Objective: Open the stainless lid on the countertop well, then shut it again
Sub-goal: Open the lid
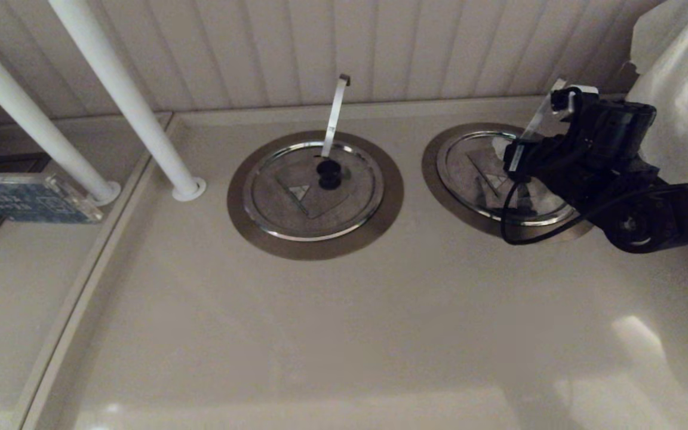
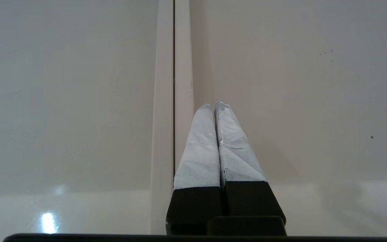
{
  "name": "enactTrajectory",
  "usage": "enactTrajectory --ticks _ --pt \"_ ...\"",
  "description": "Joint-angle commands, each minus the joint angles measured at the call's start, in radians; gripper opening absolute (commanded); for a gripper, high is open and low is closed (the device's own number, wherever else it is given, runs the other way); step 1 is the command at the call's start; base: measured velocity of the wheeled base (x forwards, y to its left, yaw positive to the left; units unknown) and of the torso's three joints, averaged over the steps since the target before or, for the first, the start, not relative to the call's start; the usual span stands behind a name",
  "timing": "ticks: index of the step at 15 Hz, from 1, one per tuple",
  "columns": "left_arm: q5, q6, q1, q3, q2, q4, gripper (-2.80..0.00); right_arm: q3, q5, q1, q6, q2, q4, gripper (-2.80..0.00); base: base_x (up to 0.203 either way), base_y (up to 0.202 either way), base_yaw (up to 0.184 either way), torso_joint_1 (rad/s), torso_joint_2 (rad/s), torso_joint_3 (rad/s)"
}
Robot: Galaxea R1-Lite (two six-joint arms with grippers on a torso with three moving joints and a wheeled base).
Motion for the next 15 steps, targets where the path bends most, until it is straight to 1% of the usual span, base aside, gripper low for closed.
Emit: enactTrajectory --ticks 1,2,5,10,13,15 --pt "0.000 -0.001 0.000 0.000 -0.001 -0.001 -2.80 -0.002 -0.003 -0.007 0.000 0.021 -0.003 0.00 0.000 0.000 0.000 0.000 0.00 0.000" --pt "0.000 0.000 0.000 0.000 -0.001 -0.001 -2.80 0.003 -0.003 -0.007 0.000 0.024 -0.003 0.00 0.000 0.000 0.000 0.000 0.00 0.000" --pt "0.000 -0.001 0.000 0.000 -0.001 -0.001 -2.80 0.004 -0.055 -0.007 0.001 0.054 -0.007 0.00 0.000 0.000 0.000 0.000 0.00 0.000" --pt "0.000 -0.001 0.000 0.000 0.000 0.001 -2.80 0.019 -0.056 -0.009 0.005 0.073 -0.017 0.00 0.000 0.000 0.000 0.000 0.00 0.000" --pt "0.000 0.000 0.000 0.000 0.000 -0.001 -2.80 0.044 -0.055 -0.008 -0.001 0.094 -0.134 0.00 0.000 0.000 0.000 0.000 0.00 0.000" --pt "0.000 0.000 0.000 0.000 0.000 0.000 -2.80 0.046 -0.054 -0.001 -0.002 0.082 -0.135 0.00 0.000 0.000 0.000 0.000 0.00 0.000"
